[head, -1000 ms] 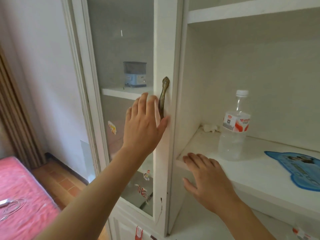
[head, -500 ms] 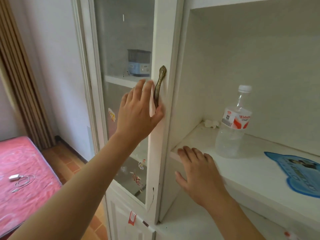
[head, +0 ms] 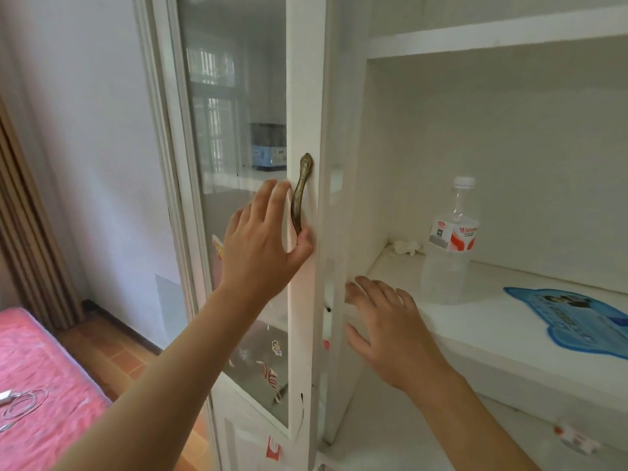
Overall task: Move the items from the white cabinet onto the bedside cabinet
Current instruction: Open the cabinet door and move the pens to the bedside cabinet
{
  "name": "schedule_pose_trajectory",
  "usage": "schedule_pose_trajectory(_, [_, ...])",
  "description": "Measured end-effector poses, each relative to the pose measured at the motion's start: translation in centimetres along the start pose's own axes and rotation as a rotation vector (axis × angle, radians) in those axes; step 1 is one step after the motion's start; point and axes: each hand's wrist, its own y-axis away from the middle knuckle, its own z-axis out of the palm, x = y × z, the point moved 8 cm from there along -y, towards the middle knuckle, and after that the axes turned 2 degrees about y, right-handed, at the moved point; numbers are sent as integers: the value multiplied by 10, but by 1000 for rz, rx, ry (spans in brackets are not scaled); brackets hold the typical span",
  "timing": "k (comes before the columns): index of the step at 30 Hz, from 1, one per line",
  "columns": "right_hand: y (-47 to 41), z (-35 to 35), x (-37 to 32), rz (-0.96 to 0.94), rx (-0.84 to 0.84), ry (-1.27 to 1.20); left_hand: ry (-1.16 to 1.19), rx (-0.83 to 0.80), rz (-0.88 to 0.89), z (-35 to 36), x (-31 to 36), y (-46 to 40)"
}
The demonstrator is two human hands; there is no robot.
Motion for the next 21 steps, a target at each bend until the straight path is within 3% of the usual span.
schedule_pose_trajectory(14, [-5, -57, -39, -136, 220, -82, 61, -13, 23, -27, -11, 13])
schedule_pose_trajectory(21, [-14, -53, -59, -220, 295, 6, 49, 6, 55, -54, -23, 21])
